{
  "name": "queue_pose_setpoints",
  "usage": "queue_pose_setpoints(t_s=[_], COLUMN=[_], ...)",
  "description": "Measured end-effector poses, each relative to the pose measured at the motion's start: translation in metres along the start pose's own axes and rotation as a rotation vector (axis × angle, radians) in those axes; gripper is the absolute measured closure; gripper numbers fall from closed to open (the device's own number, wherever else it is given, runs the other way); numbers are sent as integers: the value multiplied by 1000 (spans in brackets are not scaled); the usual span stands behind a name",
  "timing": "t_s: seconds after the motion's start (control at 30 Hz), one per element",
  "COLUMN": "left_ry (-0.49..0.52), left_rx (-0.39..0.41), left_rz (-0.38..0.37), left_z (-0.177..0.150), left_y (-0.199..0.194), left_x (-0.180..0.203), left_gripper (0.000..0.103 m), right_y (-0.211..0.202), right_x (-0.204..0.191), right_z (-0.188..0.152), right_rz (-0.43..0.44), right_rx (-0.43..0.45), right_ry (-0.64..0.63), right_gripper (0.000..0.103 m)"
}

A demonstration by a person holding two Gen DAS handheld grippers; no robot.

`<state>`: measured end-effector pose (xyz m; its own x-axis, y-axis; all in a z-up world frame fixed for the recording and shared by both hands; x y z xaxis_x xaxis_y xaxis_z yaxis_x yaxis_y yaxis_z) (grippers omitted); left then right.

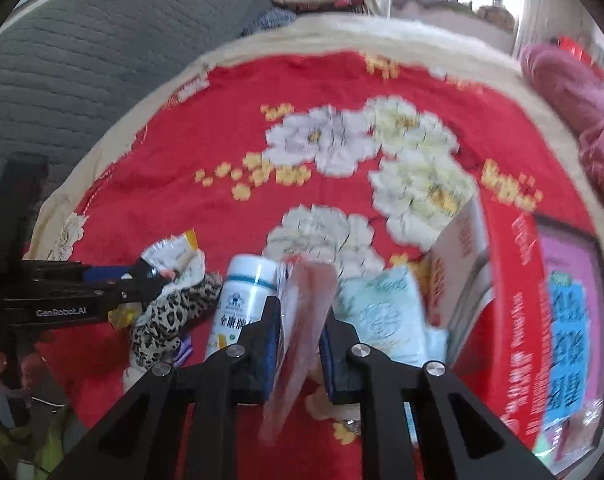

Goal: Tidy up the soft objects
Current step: 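Lift and carry the snack packet and pink mask toward the pink tray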

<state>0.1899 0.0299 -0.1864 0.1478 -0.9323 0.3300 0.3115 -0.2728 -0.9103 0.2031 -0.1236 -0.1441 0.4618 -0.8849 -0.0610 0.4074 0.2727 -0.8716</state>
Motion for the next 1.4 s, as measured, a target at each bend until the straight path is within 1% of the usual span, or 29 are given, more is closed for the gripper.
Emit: queue_pose_setpoints(t_s=[0.07,0.1,0.13,0.17,0.23,0.4,0.57,0.73,0.83,1.0,1.1,1.2,1.3,1.4], left_ry=[-5,-5,-5,-9,-12,-13,-15,-23,-34,-39,-29,-40,-27,13], left_rx=[-6,-7,-10,-10,-6,12,47,83,100,84,57,34,51,76], left_rz=[3,1,-1,-1,-6,-16,-46,-67,-86,-93,-106,-90,-93,-82], left_z=[0,0,0,1,1,1,1,3,4,-6,-17,-30,-35,-32], left_y=[3,4,6,7,8,1,-19,-43,-53,-53,-44,-33,-39,-53], left_x=[-2,-2,-2,-2,-2,1,5,11,12,12,12,8,15,29], left_gripper=[58,58,59,60,61,64,64,64,64,64,63,63,63,63], right_y=[7,8,9,8,3,-15,-36,-52,-60,-70,-72,-74,-79,-89], right_x=[0,0,2,3,8,14,17,18,18,17,15,15,16,21], right_z=[-3,-5,-6,-7,-7,-1,6,9,9,7,5,3,3,5], right_rz=[8,14,22,38,37,35,66,91,90,105,118,123,125,135], right_rx=[-12,-14,-15,-7,8,51,102,130,142,159,155,162,167,189], right_ry=[24,38,56,79,103,120,151,170,172,190,194,200,206,224], right_gripper=[85,89,95,95,95,95,95,95,95,95,95,95,95,95])
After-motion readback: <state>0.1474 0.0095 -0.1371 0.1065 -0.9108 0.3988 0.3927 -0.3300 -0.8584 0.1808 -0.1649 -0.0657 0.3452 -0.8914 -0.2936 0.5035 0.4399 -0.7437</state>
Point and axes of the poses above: each gripper's, at about its wrist camera, not at the fingertips, and y roughly the way its jaws point, x to its right, z to its top, the point moved 10 cm from there along y, roughly the way its jaws point, and after that the axes turned 6 degrees about -y, right-handed, at the moved point
